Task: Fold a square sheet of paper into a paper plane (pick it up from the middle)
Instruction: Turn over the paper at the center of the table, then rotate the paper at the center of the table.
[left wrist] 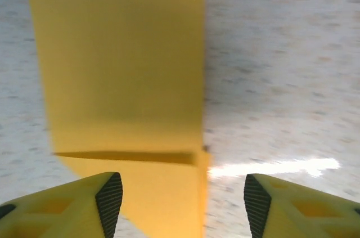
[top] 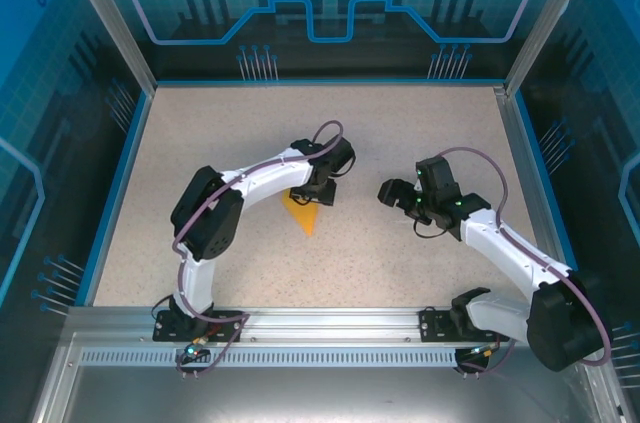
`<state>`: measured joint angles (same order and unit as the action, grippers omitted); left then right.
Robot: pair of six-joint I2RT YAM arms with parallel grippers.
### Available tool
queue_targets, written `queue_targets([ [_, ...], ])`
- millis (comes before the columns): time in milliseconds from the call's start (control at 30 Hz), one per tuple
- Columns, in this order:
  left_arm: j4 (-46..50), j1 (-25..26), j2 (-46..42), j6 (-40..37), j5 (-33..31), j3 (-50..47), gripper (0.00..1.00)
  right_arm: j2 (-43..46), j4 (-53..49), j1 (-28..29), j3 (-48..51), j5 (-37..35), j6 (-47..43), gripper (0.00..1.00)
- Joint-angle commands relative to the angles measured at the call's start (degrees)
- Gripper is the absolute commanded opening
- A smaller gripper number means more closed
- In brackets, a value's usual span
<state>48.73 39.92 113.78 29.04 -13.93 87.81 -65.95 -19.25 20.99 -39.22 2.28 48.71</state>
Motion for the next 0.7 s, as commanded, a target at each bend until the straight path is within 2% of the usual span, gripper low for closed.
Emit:
queue_targets([
  [0, -6.0, -2.7, -7.6, 0.0, 13.0, -1.5, 0.7, -0.6, 0.3, 1.3, -0.2, 0.0, 0.9, 0.8],
  [167, -15.4, -10.7, -18.3, 5.6, 21.8, -13.5, 0.77, -6.0, 1.1, 10.0, -5.1, -5.5, 2.2, 0.79],
  [233, -18.7, -14.1, -23.3, 8.2, 22.0, -18.9, 0.83, -11.1, 2.7, 14.7, -8.4, -6.5, 3.3, 0.76],
  [433, -21.3, -23.3, -31.7, 11.9, 21.6, -30.0, 0.9, -28.9, 5.3, 25.5, -24.0, -7.0, 4.9, 0.63],
  [600, -22.2, -29.6, -34.3, 13.0, 23.6, -36.0, 0.95, -41.7, 4.5, 29.6, -36.6, -5.7, 5.8, 0.52],
  [667, -22.3, -31.4, -34.5, 13.1, 24.7, -37.4, 0.97, -45.4, 3.6, 30.2, -39.7, -5.2, 6.5, 0.51],
])
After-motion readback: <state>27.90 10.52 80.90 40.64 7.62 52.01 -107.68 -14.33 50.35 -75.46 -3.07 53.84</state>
